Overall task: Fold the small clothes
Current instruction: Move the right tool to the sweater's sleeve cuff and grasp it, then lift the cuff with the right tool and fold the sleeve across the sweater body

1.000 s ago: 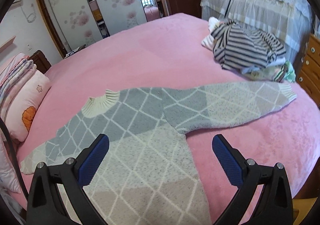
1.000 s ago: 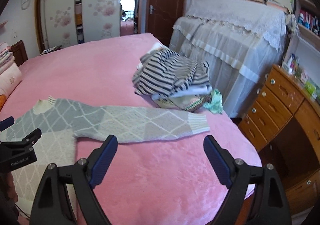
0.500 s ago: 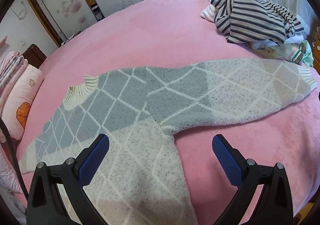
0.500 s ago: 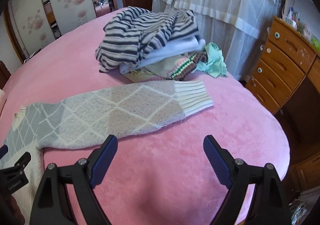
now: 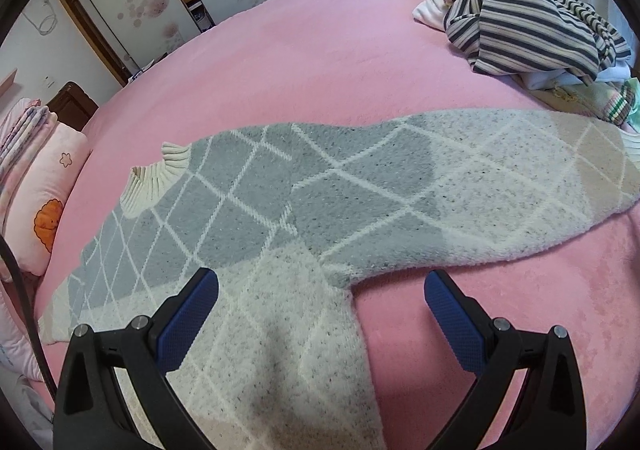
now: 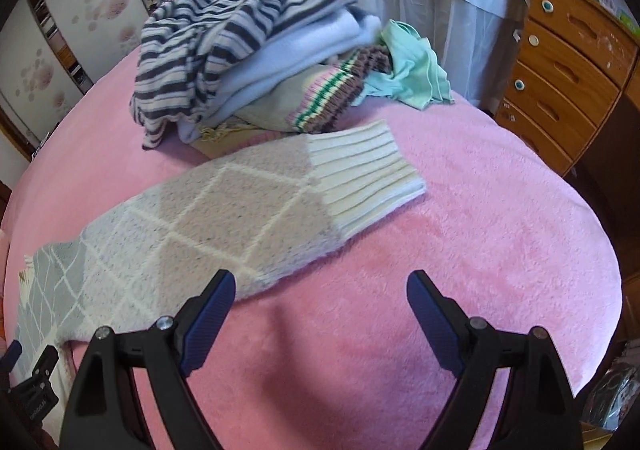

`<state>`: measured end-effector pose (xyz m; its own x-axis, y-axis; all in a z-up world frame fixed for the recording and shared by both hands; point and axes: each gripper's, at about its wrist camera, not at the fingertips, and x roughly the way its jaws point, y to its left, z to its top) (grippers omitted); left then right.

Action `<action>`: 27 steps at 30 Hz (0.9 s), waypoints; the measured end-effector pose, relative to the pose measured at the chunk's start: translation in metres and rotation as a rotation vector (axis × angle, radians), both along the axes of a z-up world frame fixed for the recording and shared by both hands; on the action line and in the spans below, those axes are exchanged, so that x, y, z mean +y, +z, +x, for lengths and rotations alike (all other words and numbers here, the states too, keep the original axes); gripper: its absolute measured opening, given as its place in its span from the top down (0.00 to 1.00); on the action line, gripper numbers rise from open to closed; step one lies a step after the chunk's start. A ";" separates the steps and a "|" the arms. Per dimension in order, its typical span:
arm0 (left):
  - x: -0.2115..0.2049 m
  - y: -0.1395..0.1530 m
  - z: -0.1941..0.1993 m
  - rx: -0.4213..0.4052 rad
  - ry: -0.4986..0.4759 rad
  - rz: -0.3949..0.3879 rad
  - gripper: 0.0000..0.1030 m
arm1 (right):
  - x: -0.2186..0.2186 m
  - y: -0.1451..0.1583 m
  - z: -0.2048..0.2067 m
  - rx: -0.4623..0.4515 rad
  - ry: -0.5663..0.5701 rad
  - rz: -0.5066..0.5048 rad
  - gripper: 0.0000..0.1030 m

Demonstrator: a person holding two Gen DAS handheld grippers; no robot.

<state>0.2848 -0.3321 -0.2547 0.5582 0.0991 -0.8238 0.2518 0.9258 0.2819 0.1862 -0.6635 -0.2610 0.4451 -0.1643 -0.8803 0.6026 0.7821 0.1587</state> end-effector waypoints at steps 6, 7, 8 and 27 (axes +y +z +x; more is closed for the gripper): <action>0.001 -0.005 0.005 0.013 0.019 -0.006 0.01 | -0.016 -0.016 0.011 0.001 -0.044 0.051 0.15; 0.001 -0.006 0.006 0.014 0.020 -0.003 0.01 | -0.017 -0.018 0.014 0.008 -0.052 0.051 0.15; 0.001 -0.007 0.006 0.014 0.020 -0.001 0.01 | -0.018 -0.019 0.015 0.005 -0.057 0.051 0.19; 0.017 0.007 0.007 0.006 0.057 -0.026 0.01 | 0.021 0.047 0.010 -0.181 0.143 -0.024 0.90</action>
<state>0.2921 -0.3150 -0.2474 0.5475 0.1093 -0.8296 0.1998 0.9457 0.2565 0.1964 -0.6430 -0.2141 0.6155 -0.1080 -0.7807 0.4486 0.8624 0.2344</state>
